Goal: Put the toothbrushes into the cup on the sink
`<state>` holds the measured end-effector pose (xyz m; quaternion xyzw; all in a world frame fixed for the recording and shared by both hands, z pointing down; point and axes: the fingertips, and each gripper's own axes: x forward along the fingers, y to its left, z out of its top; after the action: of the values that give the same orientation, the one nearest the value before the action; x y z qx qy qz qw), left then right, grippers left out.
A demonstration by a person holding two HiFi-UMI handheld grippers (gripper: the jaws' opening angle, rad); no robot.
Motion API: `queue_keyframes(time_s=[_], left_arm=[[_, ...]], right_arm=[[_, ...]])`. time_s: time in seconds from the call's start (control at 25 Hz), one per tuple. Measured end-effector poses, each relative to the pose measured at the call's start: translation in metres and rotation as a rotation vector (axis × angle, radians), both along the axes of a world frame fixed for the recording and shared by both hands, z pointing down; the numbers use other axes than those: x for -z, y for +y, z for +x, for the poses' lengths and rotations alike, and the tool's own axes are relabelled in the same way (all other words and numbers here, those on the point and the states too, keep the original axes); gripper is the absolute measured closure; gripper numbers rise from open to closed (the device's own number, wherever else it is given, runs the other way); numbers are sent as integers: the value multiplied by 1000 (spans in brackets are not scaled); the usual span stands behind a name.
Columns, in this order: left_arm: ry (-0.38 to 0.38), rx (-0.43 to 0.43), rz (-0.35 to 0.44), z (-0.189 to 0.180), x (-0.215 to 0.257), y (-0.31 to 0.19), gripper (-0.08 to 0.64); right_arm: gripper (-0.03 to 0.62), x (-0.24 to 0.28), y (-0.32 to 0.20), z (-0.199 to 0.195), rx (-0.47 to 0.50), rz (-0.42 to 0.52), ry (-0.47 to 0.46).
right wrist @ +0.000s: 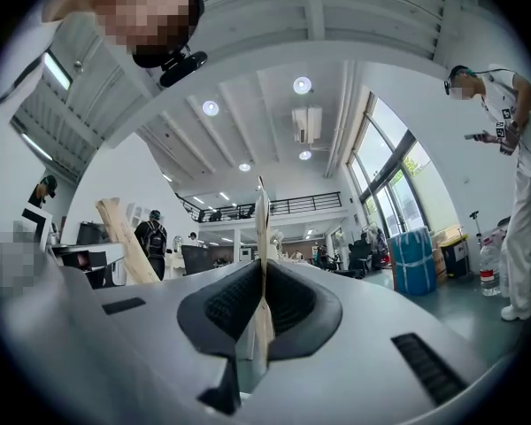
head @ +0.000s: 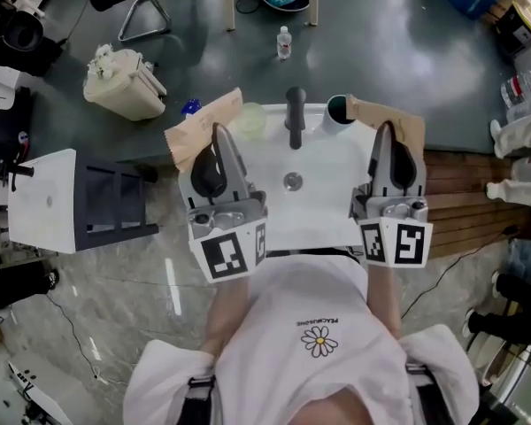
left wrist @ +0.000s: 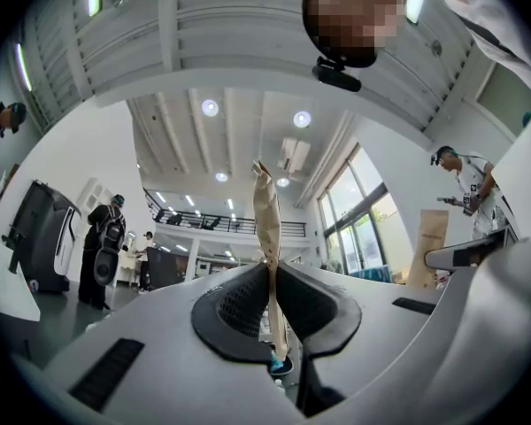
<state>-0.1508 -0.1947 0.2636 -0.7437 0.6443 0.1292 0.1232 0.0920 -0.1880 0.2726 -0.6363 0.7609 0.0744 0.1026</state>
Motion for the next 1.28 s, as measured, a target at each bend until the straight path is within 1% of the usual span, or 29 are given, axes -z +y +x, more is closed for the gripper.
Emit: queue_keyframes(time_s=[0.08,0.2,0.4,0.52,0.6,0.72,0.8,1.04,1.28], left_arm=[[7,14,0,0,1,1,522],[-3,30,8,2,4,1,522],[-9,43,10,2,3,1,522],[-14,42,15,4,6,3,522],[-20,42,14,5,7,4,522],[-29,46,14,5,8,4,522],[-31,53,12,5,8,5,522],[-37,68,6,6,10,6,522],[-49,79,-13,4,5,7,522]], right_arm=[[575,3,-2,0,17,9,-1],[575,5,-3,2,31,14,-7],[575,0,-5,2,46,8,-8],[575,-1,-14,5,44,-15,-11],[574,-6,-25,4,61,-59,-7],[575,-27,-49,0,126,-184,7],[575,-44,-63,-2,154,-247,16],[574,-82,-90,6,119,-312,104],[574,-122,-104,11,111,-398,106]])
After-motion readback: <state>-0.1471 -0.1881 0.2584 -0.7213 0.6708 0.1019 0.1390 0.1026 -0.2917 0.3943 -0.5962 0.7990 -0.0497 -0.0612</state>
